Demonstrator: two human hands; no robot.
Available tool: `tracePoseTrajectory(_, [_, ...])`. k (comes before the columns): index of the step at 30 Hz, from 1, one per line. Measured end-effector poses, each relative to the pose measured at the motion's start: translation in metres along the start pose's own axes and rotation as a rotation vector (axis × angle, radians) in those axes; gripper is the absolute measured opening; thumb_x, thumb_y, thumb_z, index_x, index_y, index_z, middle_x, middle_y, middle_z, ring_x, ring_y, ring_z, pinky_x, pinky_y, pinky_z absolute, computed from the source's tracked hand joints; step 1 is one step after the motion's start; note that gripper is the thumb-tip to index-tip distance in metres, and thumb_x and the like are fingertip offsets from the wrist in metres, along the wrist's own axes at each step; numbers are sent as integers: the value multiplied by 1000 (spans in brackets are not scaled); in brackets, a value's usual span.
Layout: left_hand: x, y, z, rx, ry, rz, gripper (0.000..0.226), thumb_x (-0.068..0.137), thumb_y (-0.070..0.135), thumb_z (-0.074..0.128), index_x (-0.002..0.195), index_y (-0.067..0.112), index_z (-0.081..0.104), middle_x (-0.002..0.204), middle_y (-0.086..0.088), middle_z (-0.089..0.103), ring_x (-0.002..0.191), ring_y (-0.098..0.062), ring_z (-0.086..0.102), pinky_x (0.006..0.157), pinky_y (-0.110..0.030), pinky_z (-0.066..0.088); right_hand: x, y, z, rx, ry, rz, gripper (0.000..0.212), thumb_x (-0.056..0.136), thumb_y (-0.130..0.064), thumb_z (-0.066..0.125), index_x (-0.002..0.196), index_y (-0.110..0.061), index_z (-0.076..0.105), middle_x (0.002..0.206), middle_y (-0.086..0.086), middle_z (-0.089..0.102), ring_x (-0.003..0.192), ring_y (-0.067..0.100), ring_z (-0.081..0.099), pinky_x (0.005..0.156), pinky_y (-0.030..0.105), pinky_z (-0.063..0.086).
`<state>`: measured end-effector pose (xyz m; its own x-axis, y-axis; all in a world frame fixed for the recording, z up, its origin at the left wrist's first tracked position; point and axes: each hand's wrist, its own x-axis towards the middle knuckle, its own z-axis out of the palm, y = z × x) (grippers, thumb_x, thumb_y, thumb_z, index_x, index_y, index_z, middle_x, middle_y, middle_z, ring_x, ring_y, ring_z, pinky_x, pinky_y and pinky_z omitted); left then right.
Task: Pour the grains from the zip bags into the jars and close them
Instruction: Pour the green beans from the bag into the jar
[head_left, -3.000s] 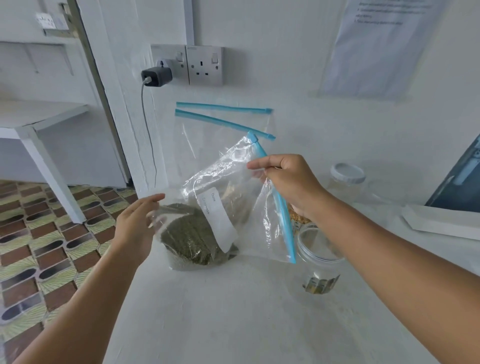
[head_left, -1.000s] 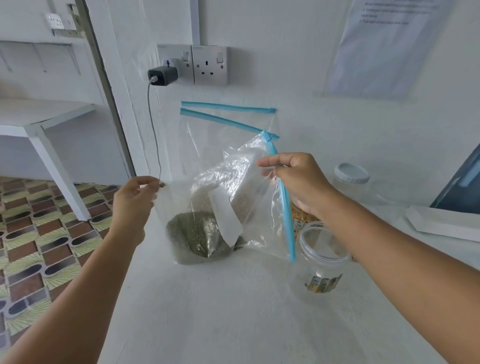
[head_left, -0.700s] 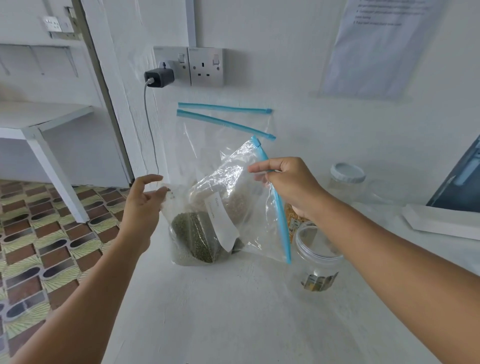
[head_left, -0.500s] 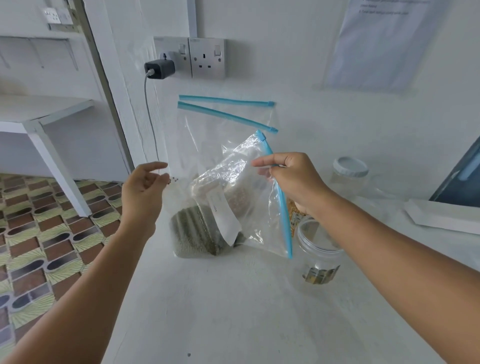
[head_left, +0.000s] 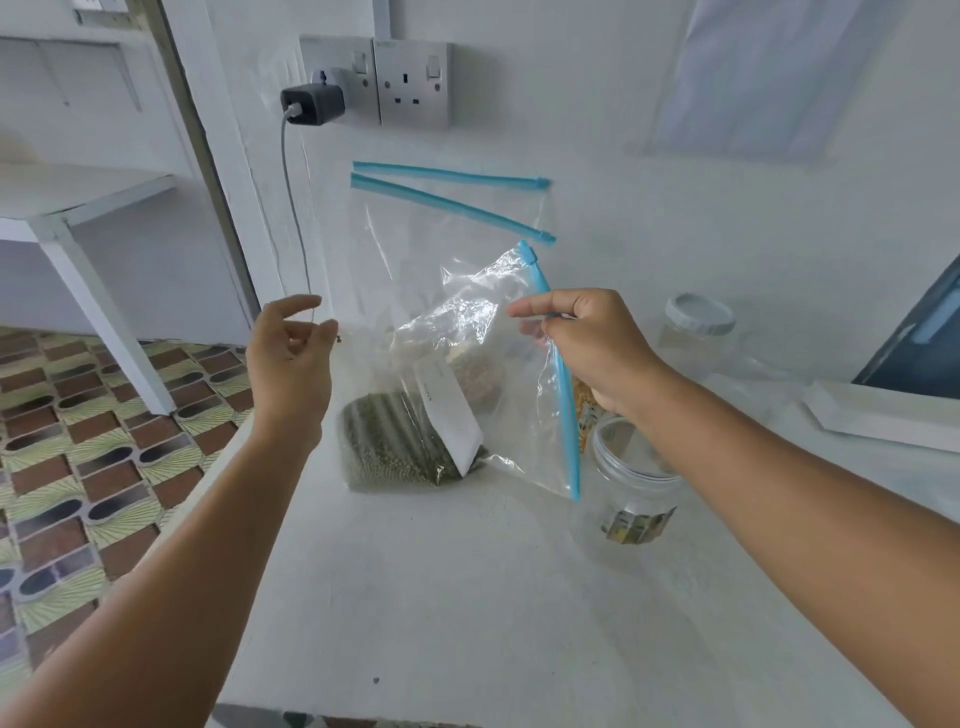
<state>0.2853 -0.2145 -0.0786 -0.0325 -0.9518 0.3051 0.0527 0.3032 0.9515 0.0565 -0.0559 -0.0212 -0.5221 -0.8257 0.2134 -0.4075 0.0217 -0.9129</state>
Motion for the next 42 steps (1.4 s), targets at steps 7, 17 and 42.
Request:
tracePoseTrajectory(7, [7, -11, -18, 20, -38, -72, 35, 96, 16, 75, 127, 27, 62, 92, -3, 75, 81, -7, 70, 89, -31, 55, 1, 3, 1, 7, 6, 0, 52, 96, 9, 47, 93, -31, 81, 113, -7, 77, 99, 2, 74, 98, 24, 55])
tracePoseTrajectory(17, [14, -17, -20, 143, -125, -43, 25, 95, 13, 75, 115, 29, 70, 90, 8, 79, 88, -7, 73, 80, -21, 54, 4, 8, 7, -6, -27, 24, 52, 96, 9, 46, 91, -31, 80, 112, -6, 77, 101, 3, 74, 108, 33, 52])
tracePoseTrajectory(42, [2, -22, -14, 30, -223, -113, 31, 97, -2, 66, 100, 25, 81, 100, 7, 79, 96, -5, 69, 102, -27, 54, 5, 8, 4, -33, -11, -11, 54, 94, 9, 44, 98, -30, 81, 115, -9, 76, 99, -1, 74, 98, 25, 54])
